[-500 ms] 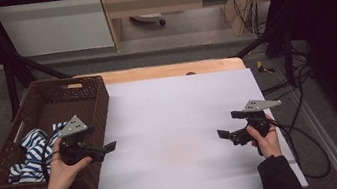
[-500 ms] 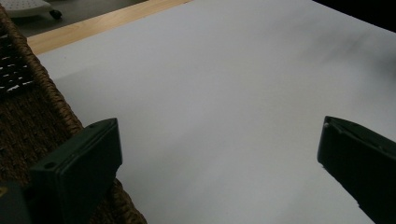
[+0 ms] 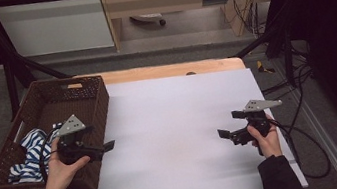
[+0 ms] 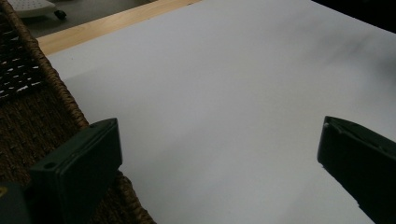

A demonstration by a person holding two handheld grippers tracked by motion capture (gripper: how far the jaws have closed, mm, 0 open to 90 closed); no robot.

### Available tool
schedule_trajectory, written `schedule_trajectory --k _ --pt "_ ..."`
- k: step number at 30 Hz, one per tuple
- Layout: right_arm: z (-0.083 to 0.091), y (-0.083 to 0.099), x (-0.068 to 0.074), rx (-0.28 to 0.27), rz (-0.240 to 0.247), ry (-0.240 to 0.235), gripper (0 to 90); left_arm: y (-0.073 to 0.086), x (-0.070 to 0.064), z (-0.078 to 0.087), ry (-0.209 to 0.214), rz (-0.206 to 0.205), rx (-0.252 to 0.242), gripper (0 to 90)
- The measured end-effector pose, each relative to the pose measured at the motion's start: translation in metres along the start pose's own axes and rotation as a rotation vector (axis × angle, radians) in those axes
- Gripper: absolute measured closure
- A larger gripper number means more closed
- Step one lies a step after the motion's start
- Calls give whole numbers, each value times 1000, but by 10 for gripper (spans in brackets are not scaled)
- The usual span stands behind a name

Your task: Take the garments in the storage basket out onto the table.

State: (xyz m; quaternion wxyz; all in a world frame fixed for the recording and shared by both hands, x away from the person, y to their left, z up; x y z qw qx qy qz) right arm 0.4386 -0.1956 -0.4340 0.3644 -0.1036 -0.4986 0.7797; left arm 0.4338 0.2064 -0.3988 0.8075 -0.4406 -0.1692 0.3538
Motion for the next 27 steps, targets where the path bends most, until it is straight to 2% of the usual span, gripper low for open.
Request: schedule_trajectory --k 9,14,27 --pt "0 0 0 -1 -1 4 17 -2 1 4 -14 -10 -9 0" --pt "1 0 -1 0 2 11 16 -2 4 7 -25 -19 1 0" --pt "0 0 -1 5 7 14 16 -2 10 14 -40 -9 3 0"
Point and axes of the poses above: each handheld gripper's, and its own axes: z roughly backward along the jaws, y roughly out of its underside, x roughly to its left, the point moved 9 cm from there along -z, roughly forward along the jaws, and after that the axes turned 2 degrees about -y, right-handed, at the moved point
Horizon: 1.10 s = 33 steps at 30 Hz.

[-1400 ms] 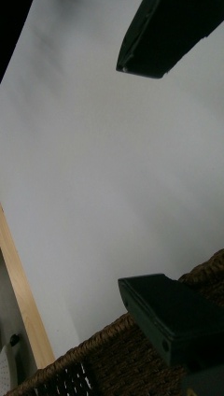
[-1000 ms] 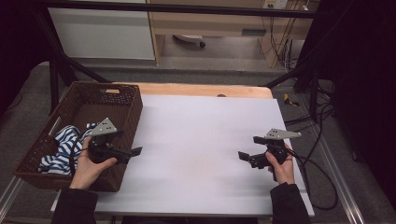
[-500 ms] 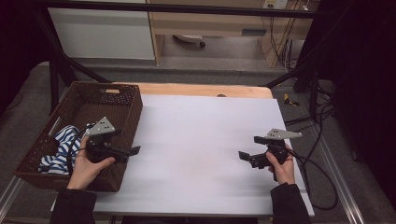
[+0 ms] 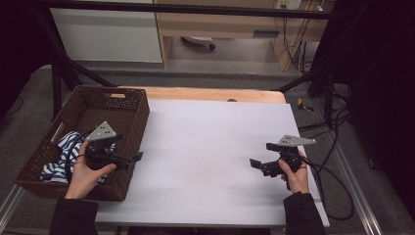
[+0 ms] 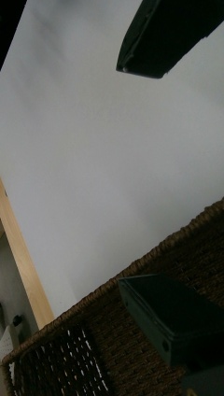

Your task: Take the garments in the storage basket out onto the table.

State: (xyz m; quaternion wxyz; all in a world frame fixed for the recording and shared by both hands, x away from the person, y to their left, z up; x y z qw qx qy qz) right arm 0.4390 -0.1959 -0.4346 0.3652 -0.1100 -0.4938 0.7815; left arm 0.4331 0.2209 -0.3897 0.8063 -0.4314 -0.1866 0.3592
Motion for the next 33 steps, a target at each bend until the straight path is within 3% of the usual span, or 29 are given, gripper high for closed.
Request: schedule_trajectory --k 17,33 --pt "-2 2 1 7 2 -4 16 3 15 15 -32 33 5 0" --pt "-5 4 0 21 3 1 16 11 45 37 -109 61 27 0"
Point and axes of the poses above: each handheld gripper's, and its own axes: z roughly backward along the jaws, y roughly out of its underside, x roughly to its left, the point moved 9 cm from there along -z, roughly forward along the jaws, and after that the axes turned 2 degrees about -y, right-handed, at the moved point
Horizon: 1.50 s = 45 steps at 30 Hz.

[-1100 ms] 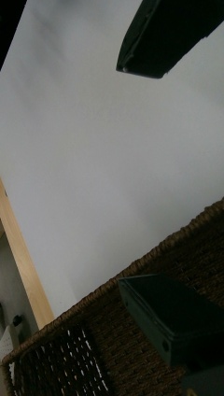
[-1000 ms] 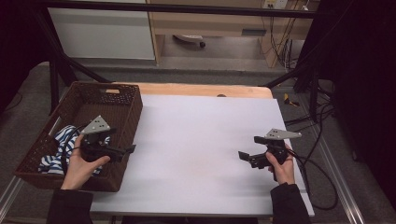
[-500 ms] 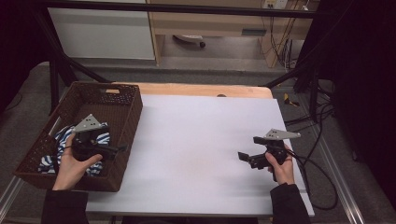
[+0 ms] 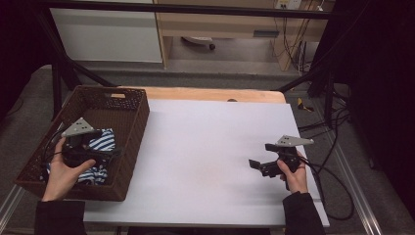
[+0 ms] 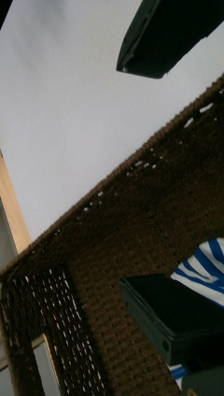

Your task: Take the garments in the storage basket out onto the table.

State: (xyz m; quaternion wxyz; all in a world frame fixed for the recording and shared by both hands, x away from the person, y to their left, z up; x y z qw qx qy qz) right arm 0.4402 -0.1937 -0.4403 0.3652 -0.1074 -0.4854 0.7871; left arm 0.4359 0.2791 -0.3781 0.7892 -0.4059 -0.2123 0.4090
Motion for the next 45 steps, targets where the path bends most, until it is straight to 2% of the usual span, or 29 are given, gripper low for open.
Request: schedule_trajectory --k 5,9,16,18,19,20,22,26,29,35,39,41,45 --pt "0 0 0 0 2 1 16 4 10 1 -31 9 18 0" --pt "0 0 0 -1 0 2 16 9 16 2 -65 -4 50 0" --pt "-2 1 1 7 0 3 16 11 22 9 -94 -6 60 0" --pt "-2 1 1 7 0 2 16 12 26 12 -109 -6 68 0" --pt "-2 2 1 8 2 1 16 16 32 14 -133 -2 88 0" --pt "-2 2 1 8 2 1 16 16 32 14 -133 -2 88 0" --pt "-2 2 1 8 3 3 16 21 41 15 -160 11 109 0" --pt "-2 1 0 9 3 3 16 23 45 16 -162 14 116 3" --pt "-3 2 0 11 4 5 16 26 51 16 -179 16 129 6" --pt "-3 2 0 13 4 6 16 36 62 7 -194 35 170 8" --pt "-3 3 0 14 4 5 16 37 63 4 -189 30 172 10" --pt "-4 3 0 16 3 5 16 39 66 -1 -203 20 185 15" --pt "-4 3 0 18 5 6 16 44 69 -6 -203 17 196 27"
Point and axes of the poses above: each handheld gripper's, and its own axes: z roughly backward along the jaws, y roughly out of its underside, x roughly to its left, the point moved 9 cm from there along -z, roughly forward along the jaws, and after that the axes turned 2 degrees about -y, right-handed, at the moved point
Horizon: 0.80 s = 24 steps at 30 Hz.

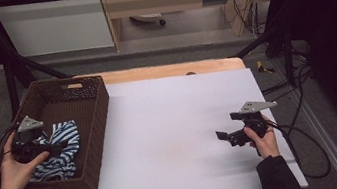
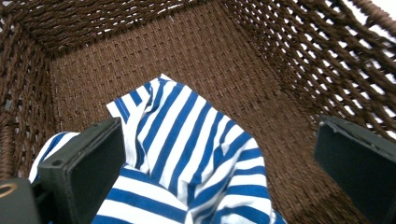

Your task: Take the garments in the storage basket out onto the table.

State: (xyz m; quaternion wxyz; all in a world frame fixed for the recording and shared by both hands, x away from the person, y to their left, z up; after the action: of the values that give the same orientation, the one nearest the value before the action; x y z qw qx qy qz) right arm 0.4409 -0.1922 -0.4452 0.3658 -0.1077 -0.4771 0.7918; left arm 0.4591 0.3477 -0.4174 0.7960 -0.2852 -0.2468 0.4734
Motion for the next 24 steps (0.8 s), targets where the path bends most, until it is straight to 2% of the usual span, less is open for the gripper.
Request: schedule_trajectory --k 3,5,7,9,10,12,17,19,21,24 --pt "0 0 0 0 0 1 16 7 3 -8 -7 -2 22 36" --pt "-1 1 0 4 -6 -1 16 12 5 -12 -27 -15 48 43" --pt "-1 1 0 5 -2 0 16 15 4 -15 -23 -25 66 65" --pt "-1 1 0 6 -4 0 16 18 3 -19 -22 -35 81 113" --pt "-1 1 0 6 -3 1 17 21 2 -22 -17 -46 109 148" --pt "-1 1 0 6 -4 1 16 24 1 -24 -15 -50 127 172" --pt "-1 1 0 6 -3 2 17 26 -1 -26 2 -58 143 273" --pt "-1 1 0 6 -5 1 17 27 -1 -28 0 -63 153 321" --pt "0 1 0 4 -5 1 17 29 -1 -29 -4 -71 173 330" --pt "0 1 0 1 -5 4 17 32 -3 -32 -12 -95 202 394"
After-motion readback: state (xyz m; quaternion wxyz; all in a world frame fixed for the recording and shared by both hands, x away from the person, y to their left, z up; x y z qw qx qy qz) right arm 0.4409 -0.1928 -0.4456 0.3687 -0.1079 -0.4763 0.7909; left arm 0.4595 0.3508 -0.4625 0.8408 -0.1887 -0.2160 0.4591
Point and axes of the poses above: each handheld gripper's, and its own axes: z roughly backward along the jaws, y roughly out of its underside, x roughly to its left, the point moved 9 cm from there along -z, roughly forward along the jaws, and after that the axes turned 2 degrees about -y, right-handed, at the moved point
